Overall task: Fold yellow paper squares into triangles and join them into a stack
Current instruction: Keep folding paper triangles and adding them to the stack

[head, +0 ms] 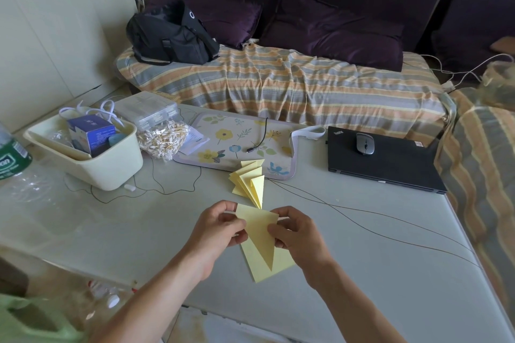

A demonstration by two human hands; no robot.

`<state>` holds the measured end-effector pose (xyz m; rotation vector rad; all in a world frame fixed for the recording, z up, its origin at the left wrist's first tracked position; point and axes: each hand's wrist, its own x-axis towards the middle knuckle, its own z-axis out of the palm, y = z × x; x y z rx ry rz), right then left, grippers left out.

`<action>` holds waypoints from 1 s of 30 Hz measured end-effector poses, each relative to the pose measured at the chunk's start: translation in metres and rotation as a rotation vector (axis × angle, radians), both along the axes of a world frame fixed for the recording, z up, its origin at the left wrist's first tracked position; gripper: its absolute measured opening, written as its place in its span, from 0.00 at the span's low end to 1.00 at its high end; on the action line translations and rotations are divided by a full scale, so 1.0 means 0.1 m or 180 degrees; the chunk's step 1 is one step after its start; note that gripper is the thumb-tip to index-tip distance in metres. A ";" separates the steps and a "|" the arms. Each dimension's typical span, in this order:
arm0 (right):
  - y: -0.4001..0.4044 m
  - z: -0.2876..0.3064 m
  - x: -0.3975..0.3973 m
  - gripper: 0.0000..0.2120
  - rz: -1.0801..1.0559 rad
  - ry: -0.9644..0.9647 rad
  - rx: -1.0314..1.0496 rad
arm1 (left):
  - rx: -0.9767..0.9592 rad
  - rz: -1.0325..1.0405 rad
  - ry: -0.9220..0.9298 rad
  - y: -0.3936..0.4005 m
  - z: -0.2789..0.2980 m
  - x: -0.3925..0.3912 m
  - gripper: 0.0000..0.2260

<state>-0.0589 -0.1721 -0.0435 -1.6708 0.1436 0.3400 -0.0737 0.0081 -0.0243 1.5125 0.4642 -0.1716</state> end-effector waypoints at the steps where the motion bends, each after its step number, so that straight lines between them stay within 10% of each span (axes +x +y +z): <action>1: 0.00 0.00 0.00 0.09 0.0004 -0.0019 0.0005 | 0.0010 -0.0021 -0.0023 0.00 0.00 0.00 0.07; 30: 0.04 0.14 -0.06 0.19 -0.0024 -0.0408 0.0008 | -0.0497 0.0168 0.0220 0.00 0.00 -0.01 0.09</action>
